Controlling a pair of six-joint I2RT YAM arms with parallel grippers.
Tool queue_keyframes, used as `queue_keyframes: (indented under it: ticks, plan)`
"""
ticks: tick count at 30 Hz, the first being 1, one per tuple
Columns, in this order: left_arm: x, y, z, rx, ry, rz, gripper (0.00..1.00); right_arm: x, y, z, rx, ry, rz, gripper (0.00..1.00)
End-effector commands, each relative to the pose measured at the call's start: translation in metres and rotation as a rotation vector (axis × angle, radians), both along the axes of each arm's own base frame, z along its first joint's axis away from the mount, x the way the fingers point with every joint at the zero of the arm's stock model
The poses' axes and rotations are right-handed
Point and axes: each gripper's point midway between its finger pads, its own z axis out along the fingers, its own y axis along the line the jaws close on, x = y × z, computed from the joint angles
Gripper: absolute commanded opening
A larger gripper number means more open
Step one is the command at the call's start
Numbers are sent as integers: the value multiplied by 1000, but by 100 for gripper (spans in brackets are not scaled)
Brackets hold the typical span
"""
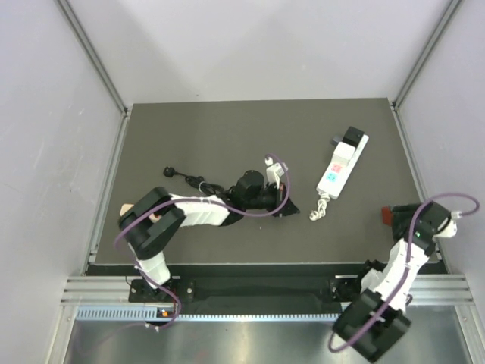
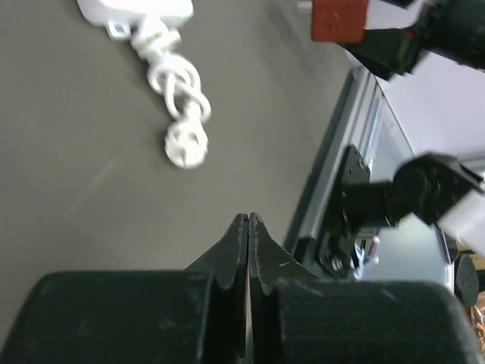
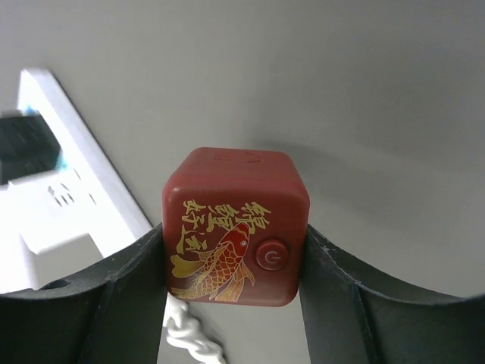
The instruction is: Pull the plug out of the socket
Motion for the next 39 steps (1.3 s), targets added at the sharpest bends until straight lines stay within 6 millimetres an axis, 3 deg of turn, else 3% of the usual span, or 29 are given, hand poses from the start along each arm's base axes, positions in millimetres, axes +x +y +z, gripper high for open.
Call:
queue_keyframes:
  ticks: [1, 2, 5, 7, 12, 16, 19, 25, 30, 31, 39]
  plan:
    - [-20, 23, 7, 32, -10, 10, 0, 12, -3, 17, 85, -241, -19, 0]
    - [-26, 31, 0, 53, 6, 14, 0, 4, -5, 7, 137, -263, -49, 0]
    - [-38, 43, 21, 22, -8, 25, 0, -5, -13, -7, 212, -346, -100, 0]
    - [-45, 46, 23, 42, -8, 31, 0, -6, -13, -11, 255, -396, -92, 0]
    - [-58, 48, 40, 43, -44, 32, 0, -20, -23, -33, 334, -399, -115, 0]
    - [-64, 45, 38, 44, -39, 33, 0, -27, -29, -45, 335, -340, -60, 2]
    - [-66, 41, 31, 49, -24, 27, 0, -29, -24, -54, 386, -323, -29, 12]
    - [-74, 32, 18, 66, 0, 5, 0, -35, -32, -52, 324, -283, -8, 48]
    - [-77, 30, 17, 66, 4, -2, 0, -44, -48, -31, 174, -226, -52, 94]
    - [-77, 31, 17, 69, 1, -1, 0, -47, -50, -27, 158, -204, -66, 100]
    - [-81, 36, 22, 68, -10, 1, 0, -59, -59, -11, 39, -126, -94, 100]
